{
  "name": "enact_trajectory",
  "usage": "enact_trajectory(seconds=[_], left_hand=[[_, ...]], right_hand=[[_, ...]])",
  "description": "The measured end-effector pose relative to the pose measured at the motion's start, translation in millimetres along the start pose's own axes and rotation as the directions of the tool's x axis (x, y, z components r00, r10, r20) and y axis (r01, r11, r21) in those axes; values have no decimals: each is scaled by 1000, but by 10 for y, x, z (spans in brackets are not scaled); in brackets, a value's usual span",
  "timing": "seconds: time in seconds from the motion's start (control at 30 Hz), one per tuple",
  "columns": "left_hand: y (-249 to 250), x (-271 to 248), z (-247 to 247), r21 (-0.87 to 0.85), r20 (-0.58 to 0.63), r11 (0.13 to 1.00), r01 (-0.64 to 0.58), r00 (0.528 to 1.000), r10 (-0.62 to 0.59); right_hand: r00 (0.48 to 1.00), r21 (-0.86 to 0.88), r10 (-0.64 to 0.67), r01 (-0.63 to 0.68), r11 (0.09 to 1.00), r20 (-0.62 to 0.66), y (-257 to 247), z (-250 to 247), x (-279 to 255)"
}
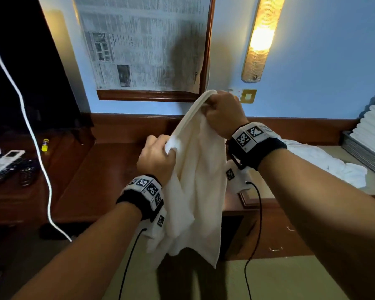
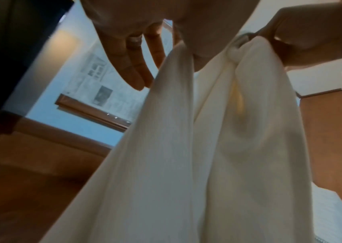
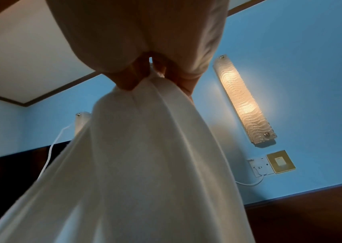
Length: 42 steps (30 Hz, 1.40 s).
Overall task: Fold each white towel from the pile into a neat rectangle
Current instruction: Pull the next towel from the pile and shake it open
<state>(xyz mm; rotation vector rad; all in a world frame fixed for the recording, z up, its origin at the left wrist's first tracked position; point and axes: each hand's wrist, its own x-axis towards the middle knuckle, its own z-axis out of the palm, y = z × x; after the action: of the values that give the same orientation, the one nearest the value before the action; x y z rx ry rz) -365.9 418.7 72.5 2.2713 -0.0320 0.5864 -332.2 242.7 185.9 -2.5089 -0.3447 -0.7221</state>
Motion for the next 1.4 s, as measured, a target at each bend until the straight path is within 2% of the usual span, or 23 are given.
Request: enact_trajectory(seconds=[0.07,0.1,0.17,0.27,0.33,0.4,0.47,0.57,0.63,0.7,0.77,0.87,0.93,1.0,1.1,1.13,1.2,1.27,1.3,1.33,1.4], left_hand=[[-177,-97,5,-15,-24,995,100,995,-100],[-264,-139,11,-6,-28,994,112,993,-112],[-448,-195,27,-11,-22,995,95,995,-95],[-688,-228,20,-191,27,980,57,998,-52],[-821,-255,-9,-241,36,970,33,999,-25],[-916,-268,-64,-163,20,986,-26,999,29],[-1001,-272,-125,-21,32,1000,-13,999,14],[-1189,-346,-157,312,136,945,102,979,-151],[-1401,-443,-169,437,179,887,152,951,-251],[-1591,-547,-174,443,197,871,213,925,-326],[-1682,-602,-203,355,222,892,278,902,-370],[-1679,-593,-306,73,277,953,294,912,-303],[-1651,-543,-388,-43,279,980,192,945,-173],[-1546,-513,-470,-84,244,993,82,968,-59],[-1434,-452,-565,-148,178,987,-57,981,83],[-1416,-439,-616,-96,199,993,-64,977,82],[-1453,-422,-745,217,313,974,-66,950,-5],[-1531,-451,-833,522,383,846,-107,916,-120],[-1548,-477,-847,568,378,816,-113,916,-137],[-1552,-511,-842,547,340,833,-77,930,-138],[-1579,-560,-788,379,191,923,66,970,-148]], right_hand=[[998,-2,55,-55,999,-39,-31,-62,128],[996,4,80,-80,997,-45,-43,-84,186],[992,46,121,-119,992,-48,-75,-103,277],[984,71,169,-165,984,-59,-102,-99,351],[974,71,211,-205,976,-82,-86,-102,371],[961,87,255,-246,965,-103,-54,-105,373],[947,112,292,-278,954,-132,-37,-96,362],[930,132,299,-275,952,-214,-30,-105,346],[913,130,325,-301,945,-247,-1,-148,341],[895,87,375,-365,927,-240,52,-197,326],[887,-2,415,-425,905,-203,163,-192,283],[835,-72,531,-544,836,-145,441,-142,136],[795,-115,597,-607,787,-110,632,-134,21],[752,-178,654,-657,733,-83,797,-129,-73],[683,-208,729,-721,661,-49,970,-82,-178],[674,-217,738,-725,653,-31,997,-64,-220],[637,-187,770,-760,623,-24,1051,-18,-297],[645,-183,764,-751,634,-4,1094,68,-376],[655,-183,756,-740,647,22,1129,130,-402],[668,-185,743,-726,662,39,1168,186,-445],[675,-188,735,-715,674,69,1232,288,-513]])
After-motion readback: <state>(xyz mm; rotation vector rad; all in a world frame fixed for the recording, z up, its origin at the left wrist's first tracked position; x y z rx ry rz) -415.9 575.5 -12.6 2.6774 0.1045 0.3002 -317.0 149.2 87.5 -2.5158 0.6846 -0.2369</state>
